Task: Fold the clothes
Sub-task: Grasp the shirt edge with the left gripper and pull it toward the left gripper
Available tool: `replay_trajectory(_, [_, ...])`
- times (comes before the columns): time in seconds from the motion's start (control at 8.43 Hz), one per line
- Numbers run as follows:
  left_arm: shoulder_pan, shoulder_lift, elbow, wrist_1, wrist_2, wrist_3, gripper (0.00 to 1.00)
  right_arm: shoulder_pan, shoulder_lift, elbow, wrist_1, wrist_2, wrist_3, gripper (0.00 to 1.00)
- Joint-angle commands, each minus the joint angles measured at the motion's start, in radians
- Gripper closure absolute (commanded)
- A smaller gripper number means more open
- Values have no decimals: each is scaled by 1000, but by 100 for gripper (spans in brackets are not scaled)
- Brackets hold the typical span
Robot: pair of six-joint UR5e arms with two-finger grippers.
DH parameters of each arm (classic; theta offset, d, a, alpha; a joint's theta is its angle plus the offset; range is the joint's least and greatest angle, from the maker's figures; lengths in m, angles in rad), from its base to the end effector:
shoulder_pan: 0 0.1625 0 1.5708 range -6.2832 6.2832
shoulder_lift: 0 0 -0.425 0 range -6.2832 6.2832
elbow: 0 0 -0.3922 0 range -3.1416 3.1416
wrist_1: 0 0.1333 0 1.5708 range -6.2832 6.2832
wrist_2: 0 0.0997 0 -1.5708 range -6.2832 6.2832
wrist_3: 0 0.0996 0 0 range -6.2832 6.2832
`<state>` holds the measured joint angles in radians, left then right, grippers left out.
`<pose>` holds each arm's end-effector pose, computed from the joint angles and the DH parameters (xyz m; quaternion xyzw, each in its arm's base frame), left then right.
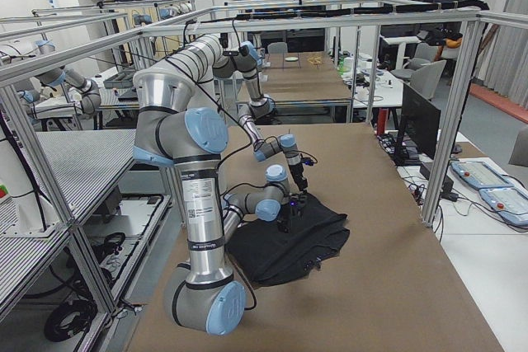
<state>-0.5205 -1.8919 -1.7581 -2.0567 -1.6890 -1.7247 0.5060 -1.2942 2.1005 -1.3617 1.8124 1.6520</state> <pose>0.4722 -0.4108 0.3452 0.0357 0.4776 -0.2637 0.8373 -0.4038 -0.3489 0.2546 -0.0012 -0.4940 0.1950 0.8473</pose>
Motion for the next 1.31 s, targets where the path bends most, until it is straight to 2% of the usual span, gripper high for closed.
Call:
replay_trajectory(0.0, [5, -1, 20, 0, 2, 4, 44, 3, 0, 1, 0, 1, 0, 5])
replay_trajectory(0.24, [5, -9, 26, -2, 0, 4, 46, 8, -7, 1, 0, 2, 0, 5])
replay_trajectory(0.59, [5, -16, 38, -3, 0, 7, 57, 15, -22, 3, 0, 2, 0, 5])
replay_trajectory(0.71, [5, -16, 37, -3, 0, 7, 65, 17, -23, 7, 0, 2, 0, 5])
replay_trajectory(0.95, [4, -15, 35, -2, 0, 8, 96, 23, -25, 4, 0, 2, 0, 5])
replay_trajectory(1.07, [1, -15, 32, -2, 0, 11, 100, 23, -23, 4, 0, 2, -1, 5])
replay_trajectory(1.19, [-9, -15, 28, 0, -6, 14, 100, 23, -23, 3, 0, 2, -1, 5])
